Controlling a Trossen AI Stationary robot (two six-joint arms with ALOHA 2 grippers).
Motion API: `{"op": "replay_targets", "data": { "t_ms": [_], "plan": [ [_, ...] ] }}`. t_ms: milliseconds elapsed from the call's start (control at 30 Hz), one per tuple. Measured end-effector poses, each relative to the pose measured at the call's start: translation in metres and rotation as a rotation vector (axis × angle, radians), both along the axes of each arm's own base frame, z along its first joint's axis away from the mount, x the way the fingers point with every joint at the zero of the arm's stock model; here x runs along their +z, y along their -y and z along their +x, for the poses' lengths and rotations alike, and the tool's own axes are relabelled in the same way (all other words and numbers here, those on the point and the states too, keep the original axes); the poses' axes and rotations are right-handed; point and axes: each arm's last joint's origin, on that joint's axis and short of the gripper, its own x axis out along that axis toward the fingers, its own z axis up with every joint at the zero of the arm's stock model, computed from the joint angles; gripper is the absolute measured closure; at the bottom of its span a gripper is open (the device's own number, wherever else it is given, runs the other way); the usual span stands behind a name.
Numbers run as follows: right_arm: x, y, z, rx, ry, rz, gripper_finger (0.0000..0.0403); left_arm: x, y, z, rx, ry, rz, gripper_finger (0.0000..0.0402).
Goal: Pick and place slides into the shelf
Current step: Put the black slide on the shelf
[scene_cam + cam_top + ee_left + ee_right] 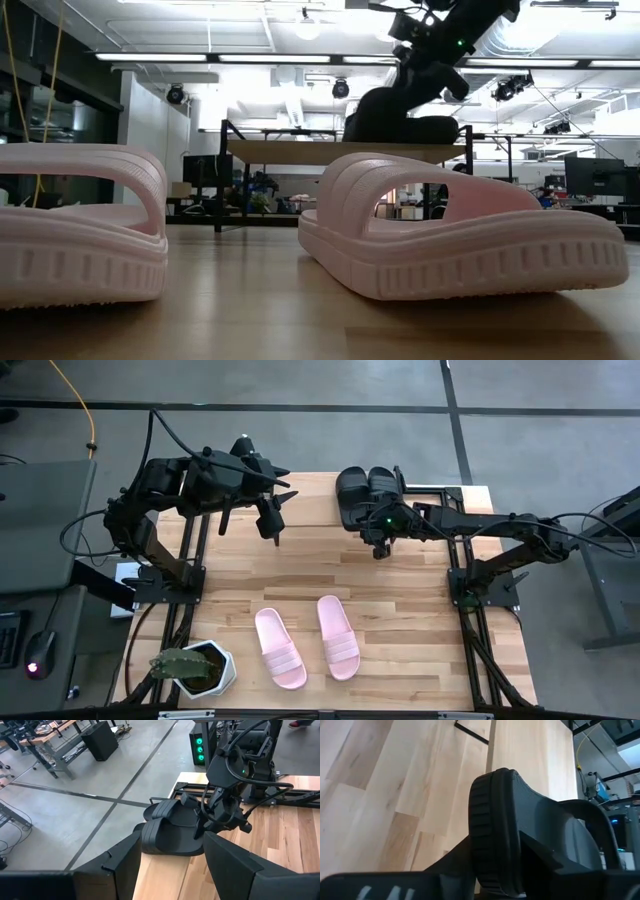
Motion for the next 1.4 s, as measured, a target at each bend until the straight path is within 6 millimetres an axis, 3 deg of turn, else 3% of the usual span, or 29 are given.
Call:
{"op": "replay_targets", "data": {
  "t_ms": [567,1400],
  "plan": [
    [-0.0024,-0.0018,-0.0006,0.013,-0.002,0.059,0.0215,0.0,0.0,0.0,0.003,0.005,-0.006,0.0202],
    [-0.0064,-0.0031,-0.0044,-0.03,-0.03,0.133,0.0146,-0.0046,-0.0007,0.0091,-0.001,-0.015,-0.001,0.0202]
  ]
}}
